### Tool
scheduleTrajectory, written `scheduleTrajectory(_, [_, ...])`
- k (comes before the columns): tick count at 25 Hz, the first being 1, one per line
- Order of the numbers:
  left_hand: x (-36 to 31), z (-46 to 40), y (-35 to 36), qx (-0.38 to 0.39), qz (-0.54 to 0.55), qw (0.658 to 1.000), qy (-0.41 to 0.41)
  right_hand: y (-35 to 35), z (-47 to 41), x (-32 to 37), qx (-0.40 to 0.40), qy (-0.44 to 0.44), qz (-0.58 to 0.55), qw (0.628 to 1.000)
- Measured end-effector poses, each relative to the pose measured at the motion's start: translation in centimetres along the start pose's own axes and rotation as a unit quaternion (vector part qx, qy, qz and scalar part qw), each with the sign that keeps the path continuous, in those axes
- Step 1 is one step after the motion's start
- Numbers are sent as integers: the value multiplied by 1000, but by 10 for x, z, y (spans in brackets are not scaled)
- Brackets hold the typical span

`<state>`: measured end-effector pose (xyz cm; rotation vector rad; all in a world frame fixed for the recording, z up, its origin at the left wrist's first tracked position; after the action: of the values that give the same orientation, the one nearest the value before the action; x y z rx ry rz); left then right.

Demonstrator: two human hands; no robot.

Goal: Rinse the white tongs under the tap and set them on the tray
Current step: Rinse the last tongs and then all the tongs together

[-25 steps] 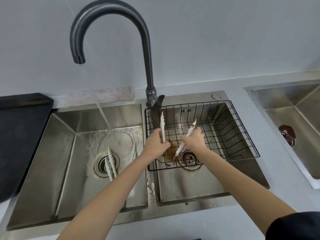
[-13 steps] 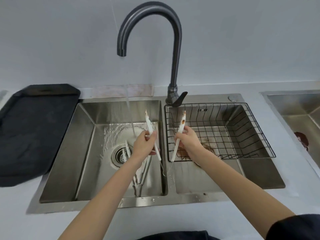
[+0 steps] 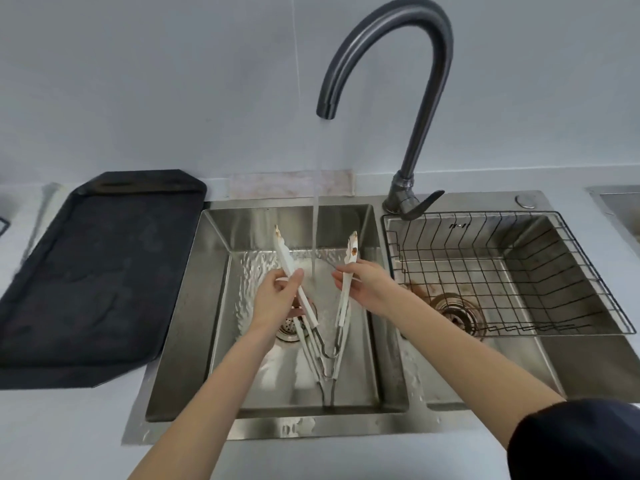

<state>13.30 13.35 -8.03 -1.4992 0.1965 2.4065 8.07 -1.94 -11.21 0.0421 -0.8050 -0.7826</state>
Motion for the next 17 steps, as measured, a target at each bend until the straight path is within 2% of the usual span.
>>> scheduleTrajectory(8, [-14, -43, -42, -52, -7, 998, 22, 53, -44, -4, 13, 38, -23, 999])
scheduleTrajectory(13, [-13, -58, -50, -81, -3, 996, 24, 58, -64, -16, 3, 63, -30, 998])
scheduleTrajectory(17, [-9, -62, -50, -81, 7, 997, 5, 60, -74, -24, 4, 91, -83, 992])
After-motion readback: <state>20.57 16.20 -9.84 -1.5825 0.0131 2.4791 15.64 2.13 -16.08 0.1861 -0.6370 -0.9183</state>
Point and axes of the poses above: each hand's wrist, its own z-axis away from the middle knuckle, its own y-axis out of the palm, x = y × z, the point moved 9 cm from there along -z, towards the middle knuckle, and after that the axes turned 3 degrees about z, right-handed, at the moved point
